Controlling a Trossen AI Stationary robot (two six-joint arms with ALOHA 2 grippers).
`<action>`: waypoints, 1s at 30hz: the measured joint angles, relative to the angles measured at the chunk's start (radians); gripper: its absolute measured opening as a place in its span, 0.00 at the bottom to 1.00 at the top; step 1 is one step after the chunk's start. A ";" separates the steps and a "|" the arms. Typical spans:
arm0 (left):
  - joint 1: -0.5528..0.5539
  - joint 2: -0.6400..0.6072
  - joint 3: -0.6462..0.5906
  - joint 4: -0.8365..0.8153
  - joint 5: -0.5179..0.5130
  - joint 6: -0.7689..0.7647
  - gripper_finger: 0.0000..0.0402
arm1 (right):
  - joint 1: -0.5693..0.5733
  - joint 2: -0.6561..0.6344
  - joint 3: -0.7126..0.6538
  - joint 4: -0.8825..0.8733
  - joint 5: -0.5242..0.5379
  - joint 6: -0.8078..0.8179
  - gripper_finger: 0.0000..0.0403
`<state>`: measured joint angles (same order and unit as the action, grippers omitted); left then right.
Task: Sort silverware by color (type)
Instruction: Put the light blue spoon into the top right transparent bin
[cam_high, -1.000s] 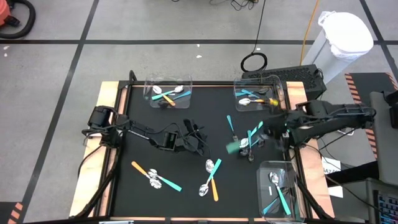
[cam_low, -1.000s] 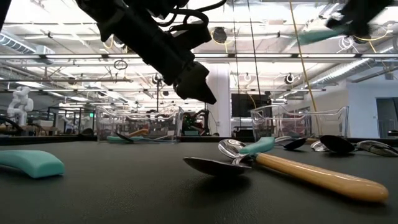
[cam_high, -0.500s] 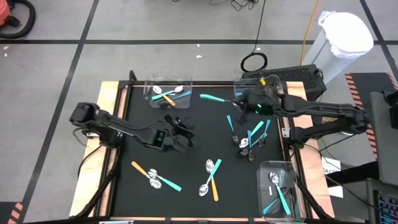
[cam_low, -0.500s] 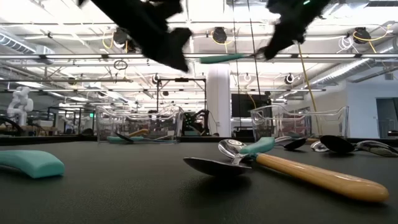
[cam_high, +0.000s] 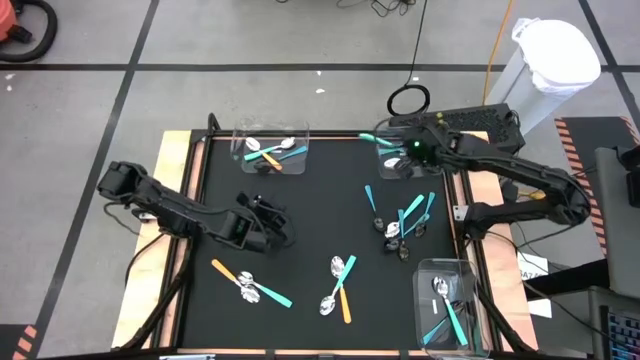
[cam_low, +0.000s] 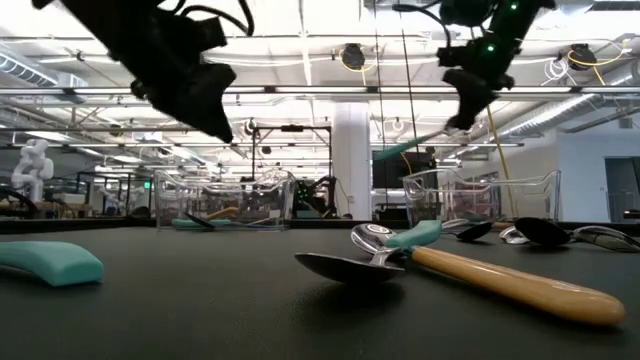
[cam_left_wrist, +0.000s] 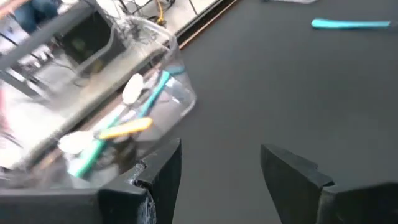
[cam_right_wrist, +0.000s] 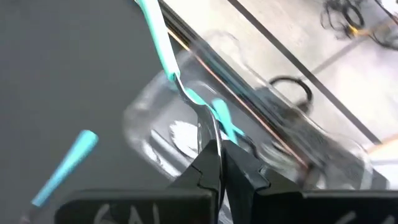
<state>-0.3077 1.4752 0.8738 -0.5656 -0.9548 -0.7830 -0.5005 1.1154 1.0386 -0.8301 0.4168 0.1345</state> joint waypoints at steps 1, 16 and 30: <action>-0.001 -0.002 -0.017 0.010 0.001 -0.020 0.54 | -0.013 -0.011 0.000 -0.017 0.001 -0.001 0.02; -0.062 -0.001 -0.048 0.028 0.084 -0.076 0.54 | -0.134 -0.107 0.000 -0.252 0.030 -0.020 0.02; -0.067 -0.001 -0.047 0.088 0.095 -0.041 0.54 | -0.219 -0.037 0.000 -0.218 -0.003 -0.097 0.02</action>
<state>-0.3744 1.4742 0.8265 -0.4774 -0.8601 -0.8243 -0.7194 1.0780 1.0386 -1.0483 0.4140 0.0379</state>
